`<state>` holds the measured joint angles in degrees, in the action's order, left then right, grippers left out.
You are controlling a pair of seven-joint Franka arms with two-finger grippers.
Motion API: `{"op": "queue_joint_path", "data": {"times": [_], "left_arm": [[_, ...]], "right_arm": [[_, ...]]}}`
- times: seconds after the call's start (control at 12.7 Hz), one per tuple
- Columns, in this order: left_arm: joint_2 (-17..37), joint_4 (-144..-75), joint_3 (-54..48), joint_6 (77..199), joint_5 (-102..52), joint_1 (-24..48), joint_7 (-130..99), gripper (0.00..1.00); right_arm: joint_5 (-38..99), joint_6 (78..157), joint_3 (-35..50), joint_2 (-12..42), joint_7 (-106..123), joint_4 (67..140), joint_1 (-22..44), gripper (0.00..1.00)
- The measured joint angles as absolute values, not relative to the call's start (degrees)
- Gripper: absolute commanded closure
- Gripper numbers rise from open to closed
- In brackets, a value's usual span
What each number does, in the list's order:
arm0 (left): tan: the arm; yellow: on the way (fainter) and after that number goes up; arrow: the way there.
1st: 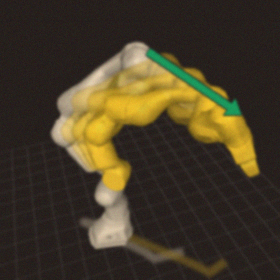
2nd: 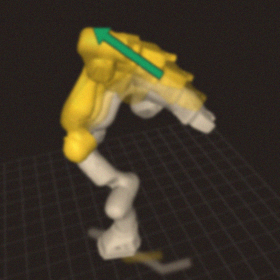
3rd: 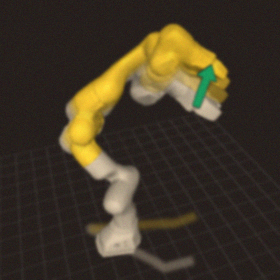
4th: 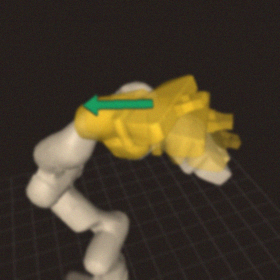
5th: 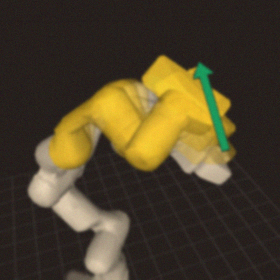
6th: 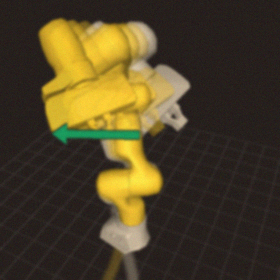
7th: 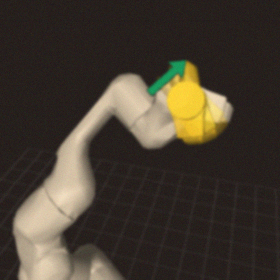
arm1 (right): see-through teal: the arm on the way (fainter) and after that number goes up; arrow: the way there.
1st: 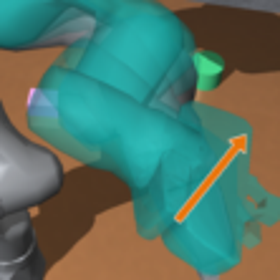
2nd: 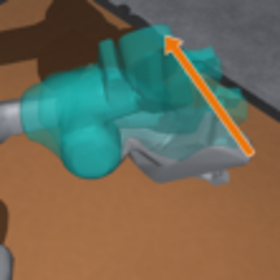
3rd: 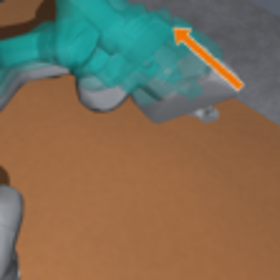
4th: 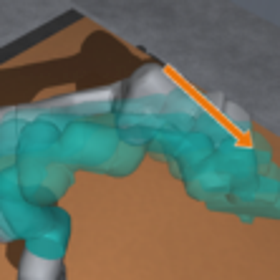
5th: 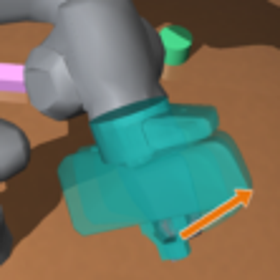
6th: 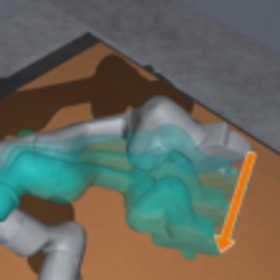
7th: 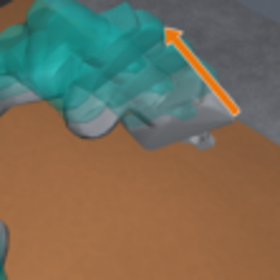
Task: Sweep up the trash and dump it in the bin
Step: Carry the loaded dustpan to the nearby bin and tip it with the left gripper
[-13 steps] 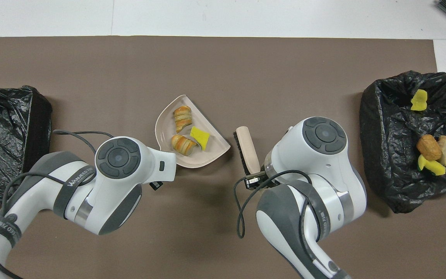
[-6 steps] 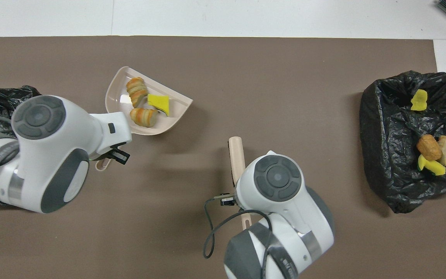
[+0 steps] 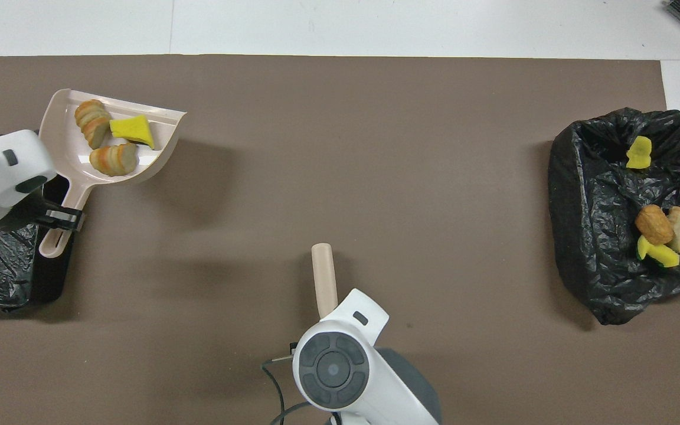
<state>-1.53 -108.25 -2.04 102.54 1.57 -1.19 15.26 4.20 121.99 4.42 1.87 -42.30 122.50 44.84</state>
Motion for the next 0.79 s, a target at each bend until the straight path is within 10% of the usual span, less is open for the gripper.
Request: {"op": "queue_joint_path", "data": {"times": [0.39, 0.47, 0.55, 0.79], "left_arm": [[-1.8, -108.2, 14.0, 102.2, 1.4, -1.3, 41.7, 1.0], [-2.0, -108.2, 16.3, 102.3, 1.8, -1.5, 45.8, 1.0], [-2.3, -108.2, 17.6, 102.7, 3.6, -1.9, 49.6, 1.0], [-2.5, -108.2, 20.2, 108.7, 14.7, -2.1, 60.9, 1.0]], "right_arm": [[1.7, 130.4, 4.5, 7.2, -52.7, 123.8, 50.4, 1.0], [0.6, 131.2, 4.5, 7.6, -54.3, 123.7, 50.8, 0.39], [-0.2, 131.3, 4.5, 7.7, -55.5, 123.6, 50.9, 0.0], [-1.9, 130.1, 4.2, 7.8, -55.9, 122.2, 50.9, 0.0]]}}
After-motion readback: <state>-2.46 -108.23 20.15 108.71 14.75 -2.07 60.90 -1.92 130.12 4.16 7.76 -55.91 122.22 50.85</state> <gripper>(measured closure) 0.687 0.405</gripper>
